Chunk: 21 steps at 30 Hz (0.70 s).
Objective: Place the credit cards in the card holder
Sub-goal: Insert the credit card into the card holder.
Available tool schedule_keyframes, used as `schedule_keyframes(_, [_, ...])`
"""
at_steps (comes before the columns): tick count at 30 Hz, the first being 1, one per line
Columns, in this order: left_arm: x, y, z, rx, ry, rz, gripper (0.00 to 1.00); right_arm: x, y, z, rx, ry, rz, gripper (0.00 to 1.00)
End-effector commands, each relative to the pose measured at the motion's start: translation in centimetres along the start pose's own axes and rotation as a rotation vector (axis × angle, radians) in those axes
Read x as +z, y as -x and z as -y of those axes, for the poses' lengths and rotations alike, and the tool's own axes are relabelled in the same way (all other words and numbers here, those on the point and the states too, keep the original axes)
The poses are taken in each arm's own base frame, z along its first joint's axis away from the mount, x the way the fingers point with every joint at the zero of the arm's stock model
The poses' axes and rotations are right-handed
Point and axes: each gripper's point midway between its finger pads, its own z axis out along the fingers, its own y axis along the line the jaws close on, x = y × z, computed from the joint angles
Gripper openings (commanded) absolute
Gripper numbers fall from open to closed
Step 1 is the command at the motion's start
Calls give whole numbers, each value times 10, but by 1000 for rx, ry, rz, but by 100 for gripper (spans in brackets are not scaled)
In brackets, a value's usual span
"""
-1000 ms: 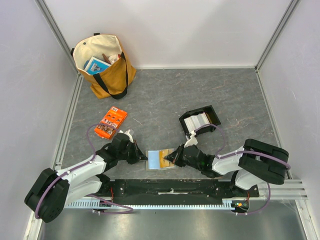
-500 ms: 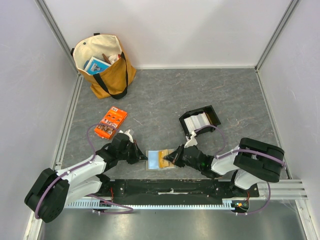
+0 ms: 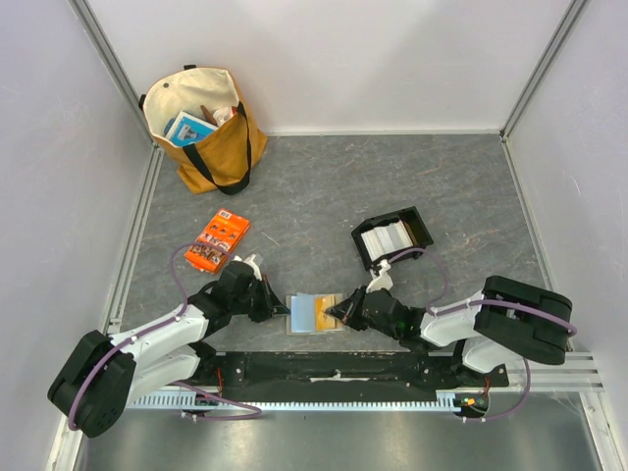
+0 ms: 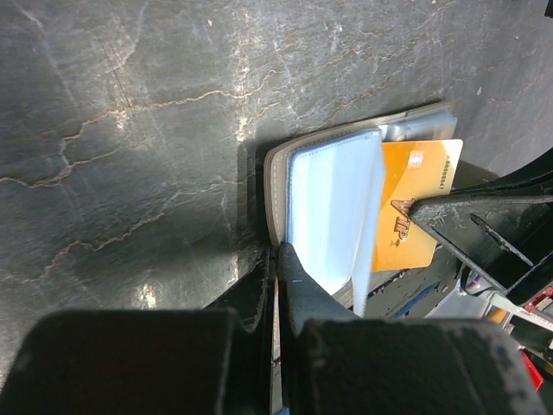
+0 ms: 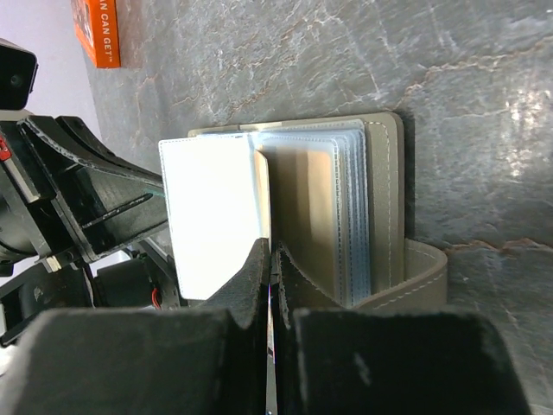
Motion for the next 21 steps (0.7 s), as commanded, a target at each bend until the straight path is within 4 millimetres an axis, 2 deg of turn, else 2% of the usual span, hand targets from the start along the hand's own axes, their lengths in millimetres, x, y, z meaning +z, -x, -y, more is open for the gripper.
schedule_keyframes(1, [-1,2,2,-21,-13,13,2,10,-1,3,-41,-35,5,0])
schedule_keyframes(9, [-1,1,2,-23,-16,17,2,16,-4,-8,-66,-1,-11,0])
schedule_keyframes(16, [-1,1,1,-21,-14,14,2,15,-7,-1,-48,-10,-23,0])
schedule_keyframes(21, [-1,2,2,-21,-16,17,2,11,8,6,-29,-29,47,0])
